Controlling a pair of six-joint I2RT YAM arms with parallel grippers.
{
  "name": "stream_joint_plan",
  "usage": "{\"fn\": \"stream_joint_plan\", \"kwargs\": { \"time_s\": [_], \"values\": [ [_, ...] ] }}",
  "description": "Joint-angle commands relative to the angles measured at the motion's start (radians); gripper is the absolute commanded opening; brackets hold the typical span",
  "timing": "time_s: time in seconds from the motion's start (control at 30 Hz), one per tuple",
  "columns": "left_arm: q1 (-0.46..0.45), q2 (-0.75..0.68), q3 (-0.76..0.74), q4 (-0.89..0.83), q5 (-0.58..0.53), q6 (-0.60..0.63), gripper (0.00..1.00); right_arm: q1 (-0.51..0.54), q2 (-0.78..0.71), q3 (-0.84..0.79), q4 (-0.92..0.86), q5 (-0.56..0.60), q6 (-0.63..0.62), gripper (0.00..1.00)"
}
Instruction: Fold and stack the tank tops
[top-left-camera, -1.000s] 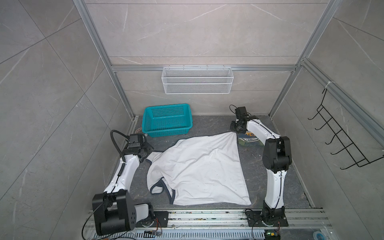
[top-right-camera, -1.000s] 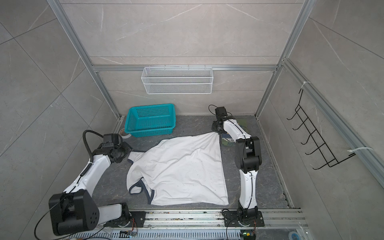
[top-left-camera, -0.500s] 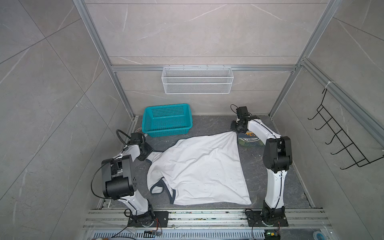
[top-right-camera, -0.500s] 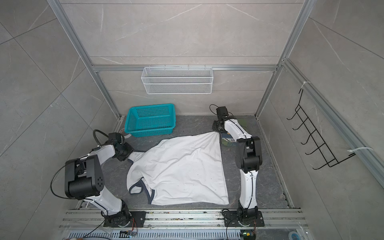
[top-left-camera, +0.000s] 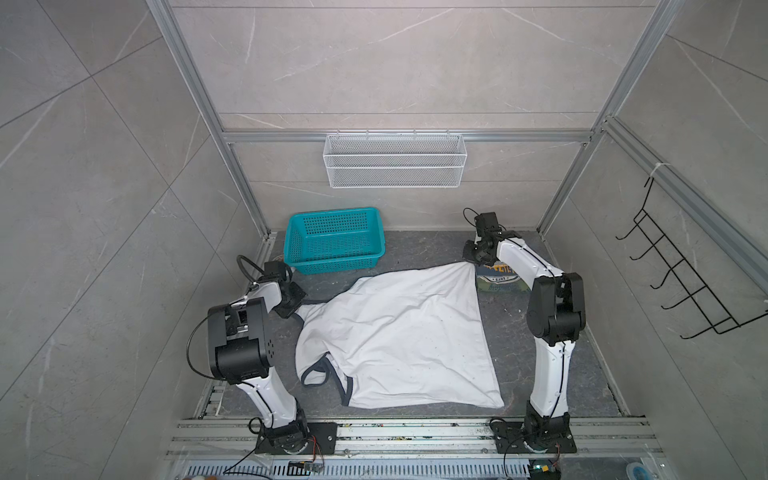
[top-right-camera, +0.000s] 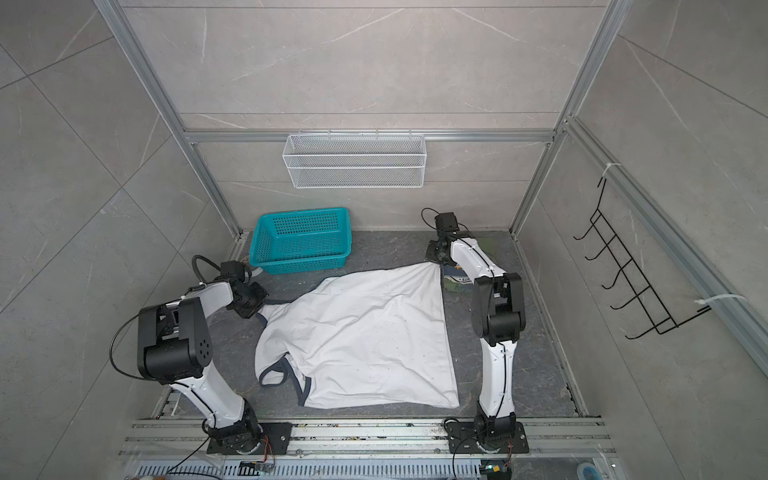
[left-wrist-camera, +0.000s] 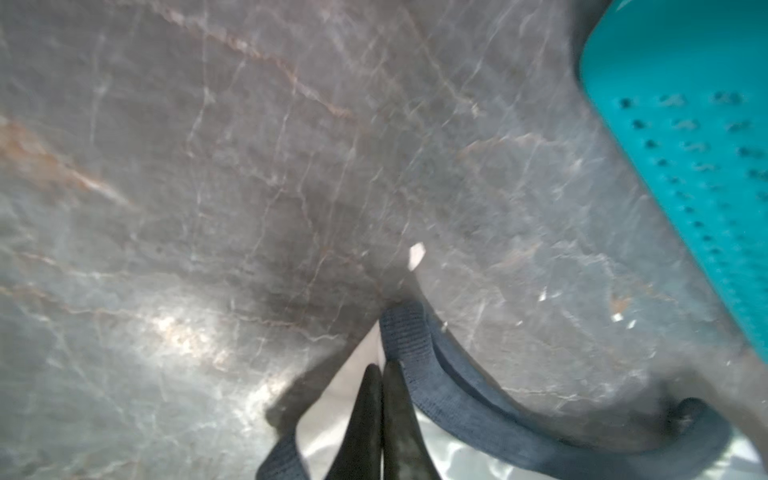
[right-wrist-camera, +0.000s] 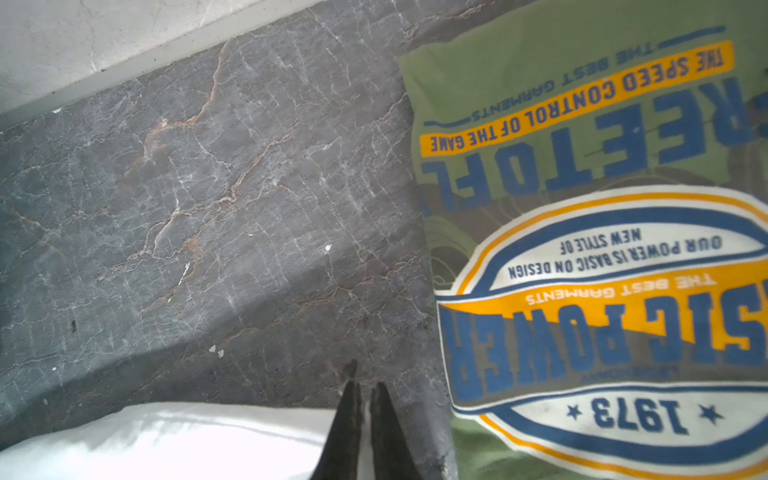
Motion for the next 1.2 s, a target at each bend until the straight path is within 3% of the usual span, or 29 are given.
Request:
{"fn": "stream_joint_plan", "kwargs": {
  "time_s": [0.0, 0.27, 0.43, 0.5, 0.53, 0.63, 0.7, 0.83, 1.03, 1.17],
  "values": [
    [0.006, -0.007, 0.063, -0.054, -0.075, 0.018, 0.0, -0.013, 0.0, 0.001, 0.005, 0.021, -0.003, 0.09],
    [0.009, -0.097, 0.139, -0.082, -0.217, 0.021, 0.0, -0.017, 0.025, 0.028, 0.003, 0.028, -0.013, 0.09],
    [0.01, -0.005, 0.227, -0.109, -0.157, 0.038, 0.0, -0.018, 0.053, 0.044, 0.013, 0.004, -0.018, 0.09],
    [0.009, 0.036, 0.26, -0.122, -0.108, 0.056, 0.09, -0.017, 0.068, 0.059, 0.015, -0.002, -0.02, 0.1],
    [0.009, 0.049, 0.273, -0.133, -0.095, 0.062, 0.14, -0.017, 0.074, 0.069, 0.012, -0.003, -0.021, 0.13],
    [0.008, 0.049, 0.299, -0.194, -0.105, 0.063, 0.43, -0.017, 0.096, 0.125, -0.03, 0.014, -0.027, 0.47],
    [0.007, 0.009, 0.298, -0.234, -0.131, 0.054, 0.55, -0.017, 0.086, 0.13, -0.046, 0.016, -0.031, 0.61],
    [-0.024, -0.177, 0.212, -0.287, -0.196, 0.02, 0.72, -0.009, -0.019, -0.001, -0.018, -0.003, -0.013, 0.71],
    [-0.114, -0.54, -0.134, -0.315, -0.297, -0.103, 0.72, 0.012, -0.274, -0.376, 0.109, -0.066, 0.052, 0.71],
    [-0.124, -0.67, -0.317, -0.352, -0.351, -0.198, 0.72, 0.039, -0.481, -0.652, 0.174, -0.1, 0.116, 0.71]
  ]
}}
